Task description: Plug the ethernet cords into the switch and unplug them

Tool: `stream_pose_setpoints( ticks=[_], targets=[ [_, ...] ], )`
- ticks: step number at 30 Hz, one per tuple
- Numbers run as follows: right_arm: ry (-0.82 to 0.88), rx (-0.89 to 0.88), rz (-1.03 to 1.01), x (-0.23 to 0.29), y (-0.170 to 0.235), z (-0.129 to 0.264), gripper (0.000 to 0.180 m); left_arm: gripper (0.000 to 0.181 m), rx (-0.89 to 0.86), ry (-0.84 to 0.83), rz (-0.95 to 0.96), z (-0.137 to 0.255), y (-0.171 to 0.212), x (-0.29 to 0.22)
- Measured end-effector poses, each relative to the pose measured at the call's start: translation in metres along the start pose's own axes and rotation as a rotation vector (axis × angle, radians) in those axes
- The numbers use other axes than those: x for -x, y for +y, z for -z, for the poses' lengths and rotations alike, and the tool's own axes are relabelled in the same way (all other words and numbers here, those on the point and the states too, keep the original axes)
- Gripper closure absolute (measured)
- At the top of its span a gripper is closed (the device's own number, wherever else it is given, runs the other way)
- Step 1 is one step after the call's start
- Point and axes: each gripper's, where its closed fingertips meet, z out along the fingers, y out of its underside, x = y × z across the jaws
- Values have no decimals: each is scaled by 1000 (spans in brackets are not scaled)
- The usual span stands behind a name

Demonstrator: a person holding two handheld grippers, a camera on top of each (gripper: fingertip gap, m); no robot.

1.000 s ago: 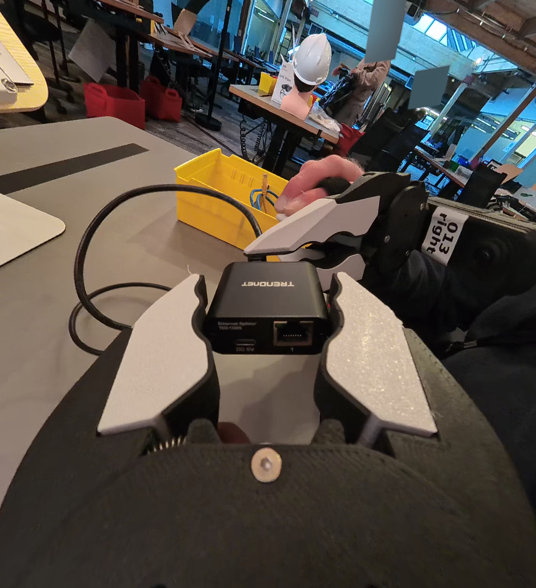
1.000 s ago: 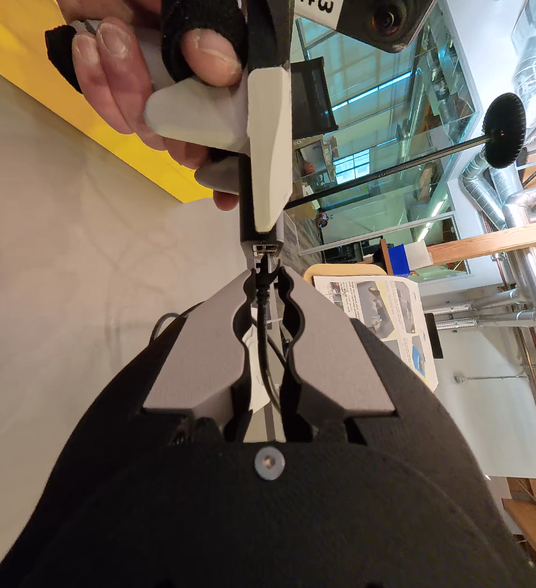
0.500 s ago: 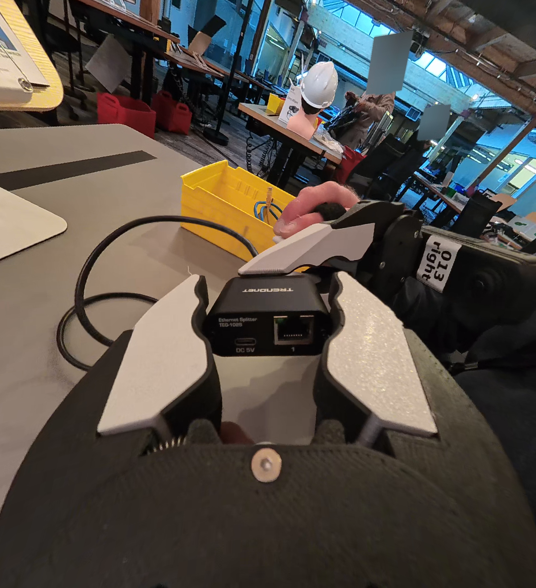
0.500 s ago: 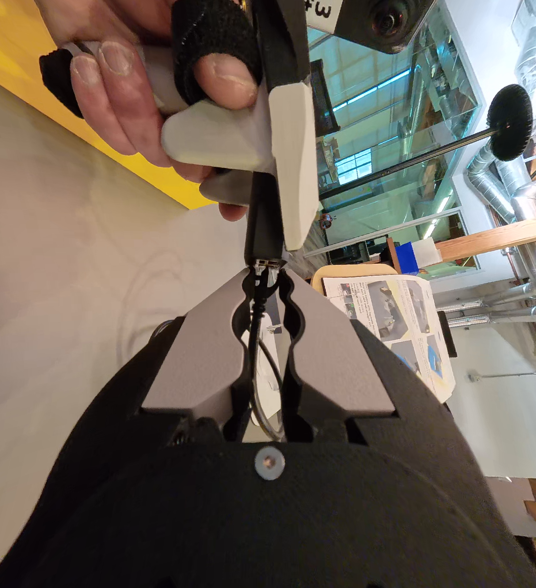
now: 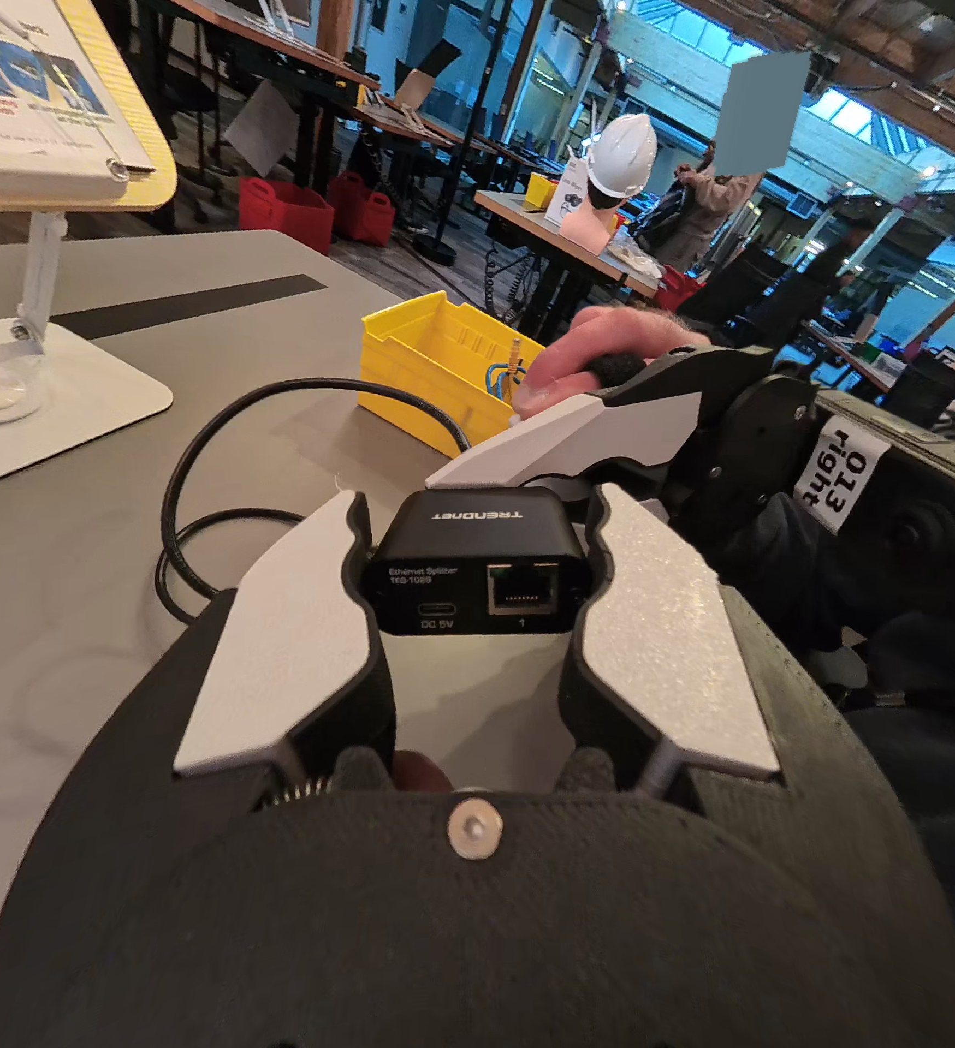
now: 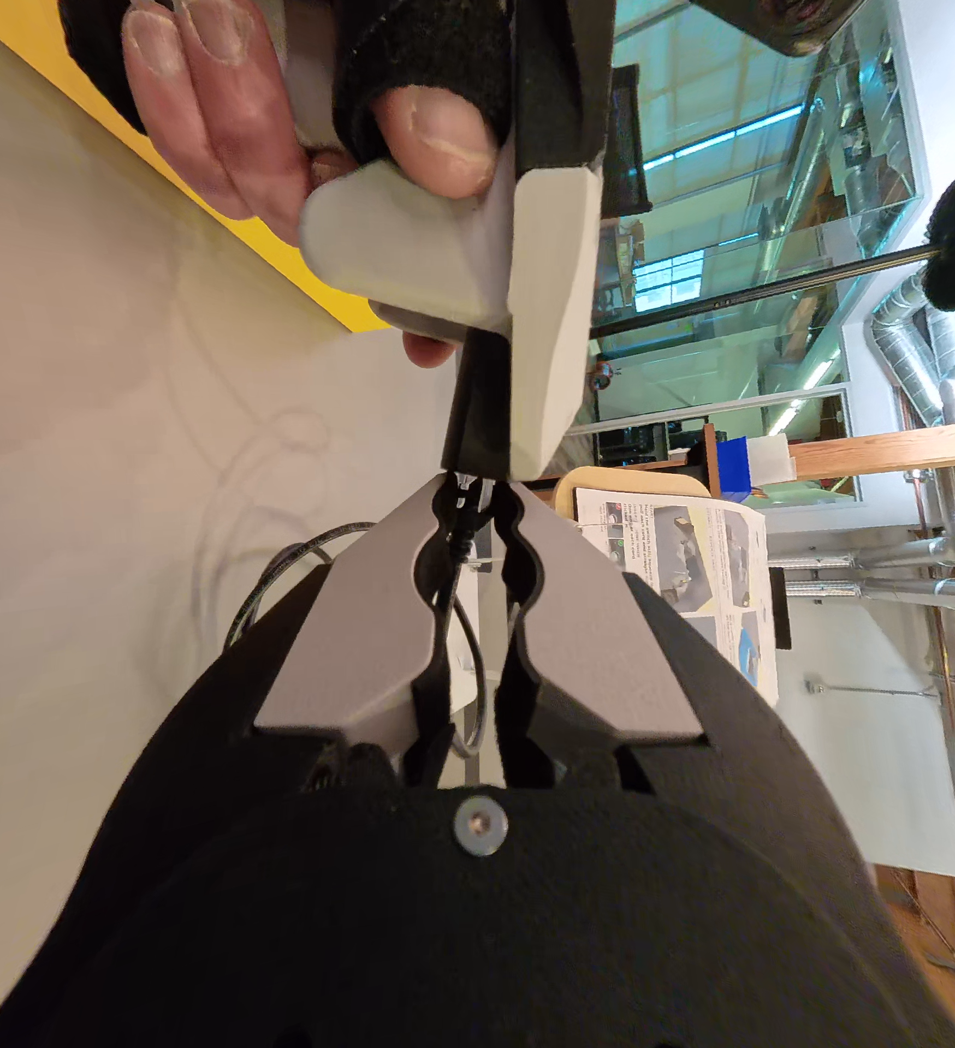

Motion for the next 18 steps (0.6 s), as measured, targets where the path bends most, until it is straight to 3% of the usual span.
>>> stream_pose_setpoints(
  ticks=[14,18],
  targets=[
    [-135,-161,51,2,-44,-20,169,108,-107,-33,48,49,2,2],
    [-148,-183,147,-2,-63,-9,169,108,-179,83,0,64,-1,-16]
  ],
)
